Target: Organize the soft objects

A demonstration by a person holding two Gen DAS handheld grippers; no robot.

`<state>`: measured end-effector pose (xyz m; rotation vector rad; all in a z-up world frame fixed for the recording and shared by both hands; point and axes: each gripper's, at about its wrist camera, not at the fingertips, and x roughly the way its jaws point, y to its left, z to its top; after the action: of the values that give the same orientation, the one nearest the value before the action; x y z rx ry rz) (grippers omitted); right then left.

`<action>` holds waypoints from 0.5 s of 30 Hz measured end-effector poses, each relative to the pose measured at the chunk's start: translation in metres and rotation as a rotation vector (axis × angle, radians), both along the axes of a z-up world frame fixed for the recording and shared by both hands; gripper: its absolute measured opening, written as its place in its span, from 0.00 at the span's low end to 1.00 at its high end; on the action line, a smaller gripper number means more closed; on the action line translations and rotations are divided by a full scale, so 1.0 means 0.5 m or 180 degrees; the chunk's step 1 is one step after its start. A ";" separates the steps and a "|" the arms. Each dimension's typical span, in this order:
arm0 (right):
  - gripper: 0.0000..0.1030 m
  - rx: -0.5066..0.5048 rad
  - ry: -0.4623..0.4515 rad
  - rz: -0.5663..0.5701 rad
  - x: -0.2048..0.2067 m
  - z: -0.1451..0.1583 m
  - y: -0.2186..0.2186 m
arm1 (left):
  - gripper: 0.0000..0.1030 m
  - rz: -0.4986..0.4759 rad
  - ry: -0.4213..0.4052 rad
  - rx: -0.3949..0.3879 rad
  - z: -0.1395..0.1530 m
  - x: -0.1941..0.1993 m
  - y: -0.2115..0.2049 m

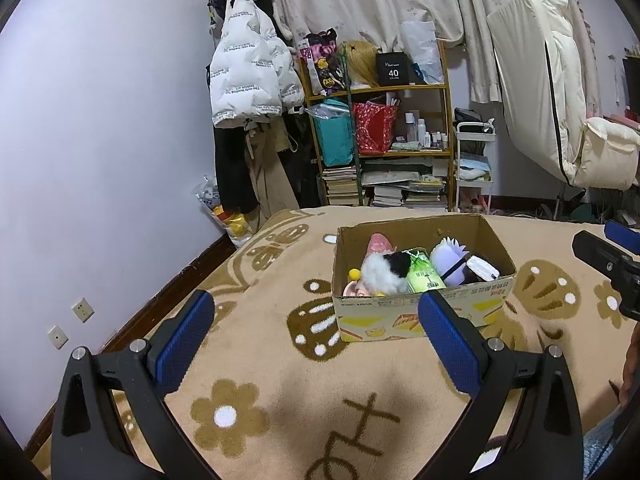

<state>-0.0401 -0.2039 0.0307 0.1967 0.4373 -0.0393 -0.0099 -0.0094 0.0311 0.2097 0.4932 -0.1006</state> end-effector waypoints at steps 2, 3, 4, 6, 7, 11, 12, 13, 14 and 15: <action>1.00 0.0000 0.0002 -0.0003 0.002 -0.001 -0.001 | 0.98 0.0000 -0.0004 -0.0002 0.000 0.000 -0.001; 1.00 0.0003 0.0003 0.0000 0.002 -0.001 -0.002 | 0.98 0.0002 -0.0010 -0.0002 -0.001 0.002 -0.001; 1.00 0.0010 0.0009 -0.0003 0.003 -0.002 -0.004 | 0.98 0.0002 -0.0003 0.0000 0.000 0.001 -0.001; 1.00 0.0019 0.0018 -0.0004 0.004 -0.004 -0.004 | 0.98 0.0005 -0.0005 -0.0001 -0.001 0.001 0.000; 1.00 0.0018 0.0021 -0.0005 0.005 -0.006 -0.004 | 0.98 0.0000 0.0000 -0.0005 -0.001 0.002 0.000; 1.00 0.0015 0.0023 -0.0005 0.008 -0.009 -0.004 | 0.98 0.0001 0.0004 0.0009 -0.005 0.007 -0.002; 1.00 0.0013 0.0024 -0.0005 0.008 -0.009 -0.005 | 0.98 0.0000 0.0002 0.0015 -0.007 0.010 -0.002; 1.00 0.0014 0.0027 -0.0002 0.008 -0.009 -0.005 | 0.98 0.0002 0.0004 0.0016 -0.008 0.012 -0.003; 1.00 0.0015 0.0023 -0.0003 0.007 -0.008 -0.004 | 0.98 0.0002 0.0013 0.0007 -0.008 0.012 -0.002; 1.00 0.0013 0.0023 -0.0006 0.007 -0.007 -0.004 | 0.98 -0.0004 0.0016 -0.0004 -0.008 0.011 -0.002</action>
<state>-0.0364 -0.2059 0.0270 0.2010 0.4444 -0.0411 -0.0046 -0.0103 0.0272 0.2087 0.4982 -0.1025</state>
